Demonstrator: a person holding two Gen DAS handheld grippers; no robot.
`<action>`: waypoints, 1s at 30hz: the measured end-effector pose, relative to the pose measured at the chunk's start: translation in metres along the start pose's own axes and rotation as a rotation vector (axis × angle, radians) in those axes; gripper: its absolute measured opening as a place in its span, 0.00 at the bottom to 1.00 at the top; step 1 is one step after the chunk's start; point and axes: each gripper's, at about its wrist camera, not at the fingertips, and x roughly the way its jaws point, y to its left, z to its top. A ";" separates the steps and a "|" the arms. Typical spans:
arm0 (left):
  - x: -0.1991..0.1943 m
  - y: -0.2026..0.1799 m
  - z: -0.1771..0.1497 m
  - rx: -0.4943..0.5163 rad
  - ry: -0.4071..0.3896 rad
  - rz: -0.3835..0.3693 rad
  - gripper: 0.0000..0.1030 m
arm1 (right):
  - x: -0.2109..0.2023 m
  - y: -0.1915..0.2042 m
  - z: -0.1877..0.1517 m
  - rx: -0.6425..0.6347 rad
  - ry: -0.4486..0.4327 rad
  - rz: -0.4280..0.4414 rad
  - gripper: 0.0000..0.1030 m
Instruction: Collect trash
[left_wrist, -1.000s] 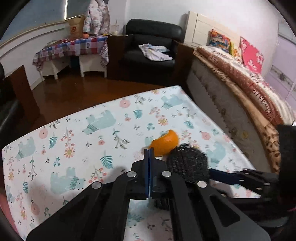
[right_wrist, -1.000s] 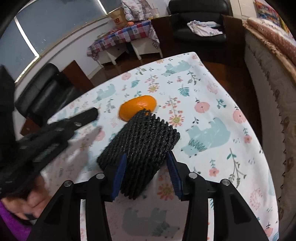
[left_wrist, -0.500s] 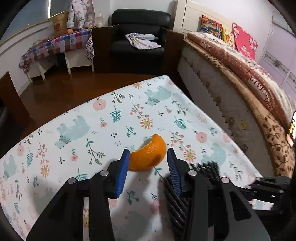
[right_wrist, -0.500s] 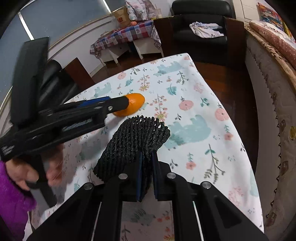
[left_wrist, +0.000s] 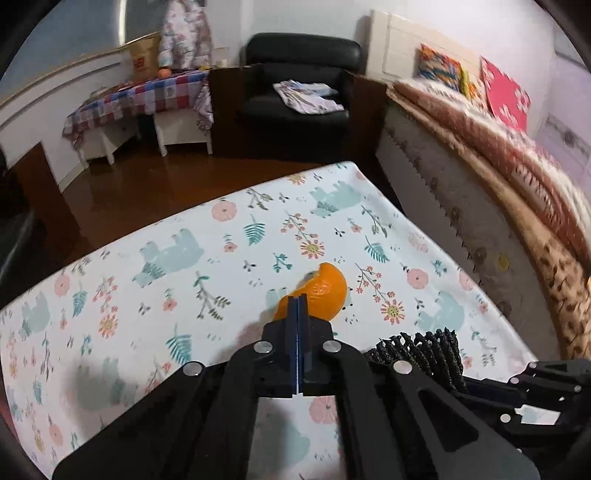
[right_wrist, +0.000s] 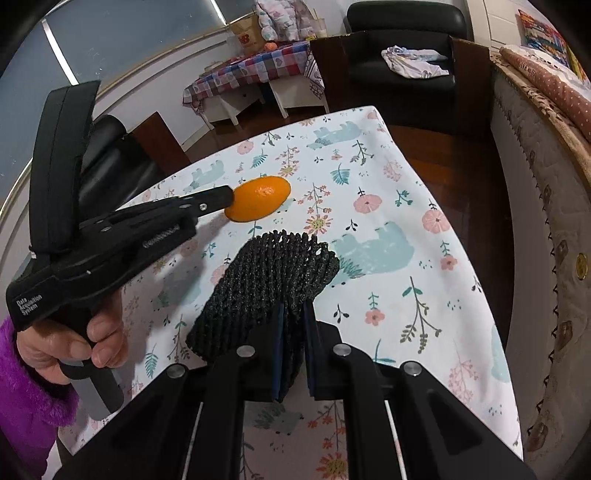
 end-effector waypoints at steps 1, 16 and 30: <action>-0.005 0.002 -0.002 -0.006 -0.007 0.001 0.00 | -0.003 0.001 0.000 -0.004 -0.010 -0.001 0.09; -0.057 0.001 -0.023 0.037 -0.003 -0.093 0.00 | -0.036 0.002 -0.016 0.009 -0.043 0.023 0.09; -0.028 -0.004 -0.004 0.081 0.013 -0.117 0.50 | -0.040 -0.020 -0.015 0.064 -0.034 0.013 0.09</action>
